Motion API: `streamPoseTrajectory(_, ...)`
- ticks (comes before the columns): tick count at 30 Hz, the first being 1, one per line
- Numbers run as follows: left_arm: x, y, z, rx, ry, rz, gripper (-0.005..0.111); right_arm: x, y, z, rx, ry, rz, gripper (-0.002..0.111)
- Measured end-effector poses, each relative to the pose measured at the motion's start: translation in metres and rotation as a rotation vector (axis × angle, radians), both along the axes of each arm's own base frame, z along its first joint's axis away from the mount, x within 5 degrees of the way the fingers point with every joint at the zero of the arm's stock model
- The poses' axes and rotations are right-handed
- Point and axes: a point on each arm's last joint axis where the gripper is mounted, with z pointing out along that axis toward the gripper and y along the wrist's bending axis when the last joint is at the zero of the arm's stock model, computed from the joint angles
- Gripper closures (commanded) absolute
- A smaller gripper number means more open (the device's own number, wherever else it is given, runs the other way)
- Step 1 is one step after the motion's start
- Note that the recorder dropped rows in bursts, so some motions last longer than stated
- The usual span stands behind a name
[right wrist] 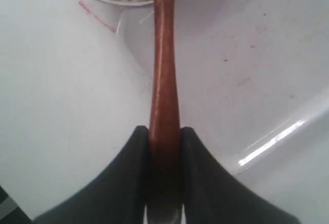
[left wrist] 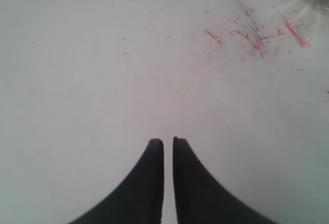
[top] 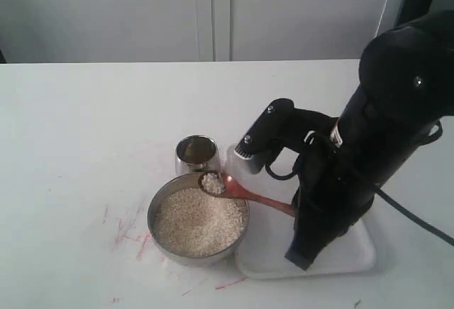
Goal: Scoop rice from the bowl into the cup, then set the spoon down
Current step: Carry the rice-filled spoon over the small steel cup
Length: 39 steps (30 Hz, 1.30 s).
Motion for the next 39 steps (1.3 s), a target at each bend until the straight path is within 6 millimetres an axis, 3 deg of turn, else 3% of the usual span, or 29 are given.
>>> streamPoseTrajectory(9,0.0,0.0,0.0,0.0,0.0,0.0,0.092,0.045,0.019,0.027,-0.039,-0.05,-0.058,0.108)
streamPoseTrajectory(15,0.0,0.0,0.0,0.0,0.0,0.0,0.092,0.069,0.022,0.023,-0.149,-0.074,-0.047,0.108)
streamPoseTrajectory(39,0.0,0.0,0.0,0.0,0.0,0.0,0.092,0.085,0.029,0.0,-0.244,-0.093,0.056,0.108)
